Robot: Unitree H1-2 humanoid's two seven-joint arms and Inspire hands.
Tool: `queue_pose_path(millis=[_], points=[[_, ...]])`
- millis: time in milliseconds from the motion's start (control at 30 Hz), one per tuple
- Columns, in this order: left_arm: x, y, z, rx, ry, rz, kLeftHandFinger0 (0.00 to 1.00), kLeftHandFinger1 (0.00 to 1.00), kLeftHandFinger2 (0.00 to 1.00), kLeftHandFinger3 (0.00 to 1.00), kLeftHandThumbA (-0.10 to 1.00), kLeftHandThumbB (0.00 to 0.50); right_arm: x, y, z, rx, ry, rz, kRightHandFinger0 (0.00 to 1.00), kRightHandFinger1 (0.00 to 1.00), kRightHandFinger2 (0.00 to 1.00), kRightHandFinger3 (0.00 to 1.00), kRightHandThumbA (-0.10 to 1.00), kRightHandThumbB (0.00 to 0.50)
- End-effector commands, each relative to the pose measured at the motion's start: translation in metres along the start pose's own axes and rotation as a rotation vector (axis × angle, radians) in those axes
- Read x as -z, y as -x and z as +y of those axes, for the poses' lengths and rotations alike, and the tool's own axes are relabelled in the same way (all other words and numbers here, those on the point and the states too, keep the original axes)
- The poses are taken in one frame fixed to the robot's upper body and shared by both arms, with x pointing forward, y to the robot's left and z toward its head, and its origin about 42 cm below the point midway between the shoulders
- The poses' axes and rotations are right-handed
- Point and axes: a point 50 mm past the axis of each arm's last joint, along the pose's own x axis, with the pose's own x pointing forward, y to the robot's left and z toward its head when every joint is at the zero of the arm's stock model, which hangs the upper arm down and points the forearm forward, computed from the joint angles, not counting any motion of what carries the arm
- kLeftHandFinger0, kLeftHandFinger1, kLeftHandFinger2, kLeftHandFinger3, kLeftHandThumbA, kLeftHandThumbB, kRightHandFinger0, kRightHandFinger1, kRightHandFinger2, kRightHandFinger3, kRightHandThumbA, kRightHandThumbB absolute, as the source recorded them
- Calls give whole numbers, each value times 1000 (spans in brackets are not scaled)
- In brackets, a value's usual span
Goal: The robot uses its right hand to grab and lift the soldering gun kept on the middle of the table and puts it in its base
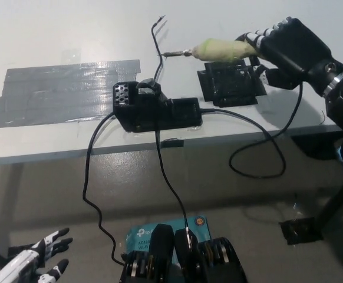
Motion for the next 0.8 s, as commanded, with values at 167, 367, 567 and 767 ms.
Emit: queue_pose_path(millis=[167, 367, 567, 767], points=[[-1, 8, -4, 45, -16, -6, 1000, 1000, 1000, 1000, 555, 194, -5, -3, -22, -8, 87, -6, 0, 116, 492, 218, -100, 59], [-4, 8, -4, 50, -4, -8, 1000, 1000, 1000, 1000, 519, 173, -6, -7, -21, -25, 95, 5, 0, 105, 491, 199, -100, 52], [-4, 7, -4, 50, -16, -5, 1000, 1000, 1000, 1000, 559, 189, -4, -12, -21, -49, 134, 67, 0, 134, 523, 225, -100, 0], [-4, 6, -3, 48, -23, -10, 1000, 1000, 1000, 1000, 584, 207, -2, -13, -18, -35, 153, 68, 0, 102, 485, 207, -100, 0]])
